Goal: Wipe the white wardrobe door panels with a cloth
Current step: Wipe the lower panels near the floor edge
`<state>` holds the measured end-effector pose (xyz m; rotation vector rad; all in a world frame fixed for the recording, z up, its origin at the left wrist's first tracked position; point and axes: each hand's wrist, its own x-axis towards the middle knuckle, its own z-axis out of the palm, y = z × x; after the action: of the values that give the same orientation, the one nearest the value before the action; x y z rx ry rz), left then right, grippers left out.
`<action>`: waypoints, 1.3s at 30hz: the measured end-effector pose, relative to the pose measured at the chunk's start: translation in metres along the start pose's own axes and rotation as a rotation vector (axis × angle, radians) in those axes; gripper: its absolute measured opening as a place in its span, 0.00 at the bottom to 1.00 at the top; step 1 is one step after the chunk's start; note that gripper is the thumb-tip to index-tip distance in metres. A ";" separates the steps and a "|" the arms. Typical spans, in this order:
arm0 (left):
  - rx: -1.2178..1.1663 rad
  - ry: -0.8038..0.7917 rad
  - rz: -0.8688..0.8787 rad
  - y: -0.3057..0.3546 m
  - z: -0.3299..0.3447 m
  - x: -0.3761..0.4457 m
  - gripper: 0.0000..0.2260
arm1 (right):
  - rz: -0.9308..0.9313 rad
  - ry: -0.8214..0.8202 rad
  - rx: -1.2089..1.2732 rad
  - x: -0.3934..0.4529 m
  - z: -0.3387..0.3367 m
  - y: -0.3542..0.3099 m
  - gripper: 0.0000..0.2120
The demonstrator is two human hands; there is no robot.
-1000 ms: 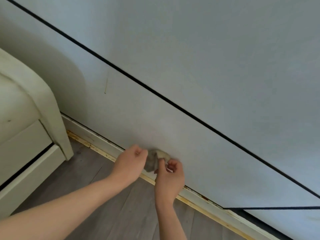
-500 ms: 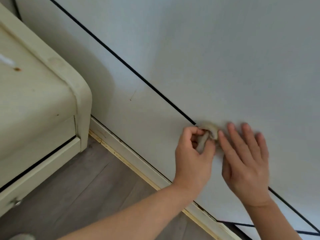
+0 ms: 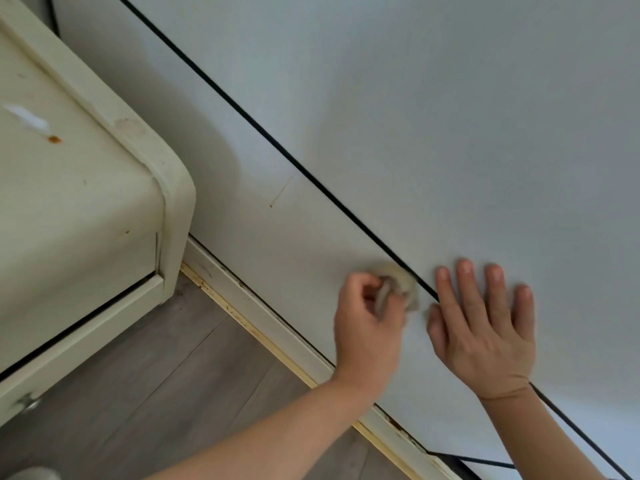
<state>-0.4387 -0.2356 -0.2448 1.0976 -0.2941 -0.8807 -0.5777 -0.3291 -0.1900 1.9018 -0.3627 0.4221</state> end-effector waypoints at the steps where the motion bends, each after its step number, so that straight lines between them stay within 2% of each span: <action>1: 0.029 0.007 0.078 0.007 0.005 0.004 0.07 | -0.009 0.005 0.005 0.000 -0.001 0.000 0.33; 2: 0.038 0.043 0.114 0.007 0.005 0.010 0.06 | -0.016 0.006 0.013 -0.002 -0.001 0.000 0.33; 4: 0.048 0.139 0.075 -0.011 -0.008 0.019 0.05 | -0.011 -0.010 0.016 -0.006 -0.001 0.003 0.33; 7: 0.181 0.254 -0.244 -0.053 -0.040 0.034 0.04 | -0.013 -0.057 0.013 -0.016 -0.006 0.008 0.33; 9: 0.202 0.276 -0.513 -0.070 -0.056 0.045 0.05 | 0.020 -0.079 0.103 -0.022 -0.017 0.006 0.35; 10: 0.176 0.269 -0.579 -0.071 -0.057 0.045 0.06 | 0.031 -0.076 0.145 -0.021 -0.022 0.004 0.36; 12: 0.127 0.177 -0.513 -0.060 -0.044 0.032 0.09 | 0.028 -0.010 0.179 0.002 -0.026 0.004 0.35; 15: 0.087 -0.002 -0.178 -0.018 -0.002 -0.003 0.08 | 0.038 0.071 0.146 0.057 -0.015 0.017 0.31; 18: 0.044 -0.005 0.045 -0.001 0.017 -0.005 0.09 | 0.041 0.060 0.052 0.068 -0.004 0.019 0.30; 20: 0.088 0.048 0.013 -0.025 0.003 0.000 0.05 | 0.036 0.058 0.009 0.058 -0.002 0.020 0.29; 24: 0.305 0.208 -0.540 -0.094 -0.060 0.022 0.04 | 0.060 0.078 -0.026 0.048 -0.002 0.025 0.28; 25: 0.318 0.212 -0.601 -0.097 -0.069 0.029 0.05 | 0.062 0.084 -0.028 0.047 -0.002 0.025 0.28; 27: 0.296 0.184 -0.550 -0.085 -0.065 0.034 0.05 | 0.065 0.088 -0.031 0.042 -0.002 0.027 0.28; 29: 0.185 0.102 -0.360 -0.053 -0.038 0.014 0.05 | 0.074 0.084 -0.037 0.036 -0.004 0.030 0.28; 32: 0.090 -0.106 -0.005 -0.004 0.013 -0.023 0.08 | 0.067 0.078 -0.049 0.028 -0.004 0.035 0.28; 33: 0.075 -0.116 0.070 0.003 0.026 -0.026 0.08 | 0.061 0.079 -0.054 0.025 -0.005 0.037 0.28; 35: 0.024 -0.019 0.112 0.004 0.033 -0.016 0.07 | 0.059 0.083 -0.049 0.020 -0.006 0.038 0.27; 37: 0.100 0.133 0.094 -0.019 0.015 0.001 0.05 | 0.063 0.094 -0.045 0.015 -0.005 0.039 0.27; 39: 0.207 0.257 -0.095 -0.056 -0.020 0.021 0.04 | 0.061 0.091 -0.050 0.013 -0.004 0.040 0.27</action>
<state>-0.4399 -0.2481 -0.3067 1.4114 -0.1210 -0.7948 -0.5843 -0.3401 -0.1496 1.8201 -0.3684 0.5338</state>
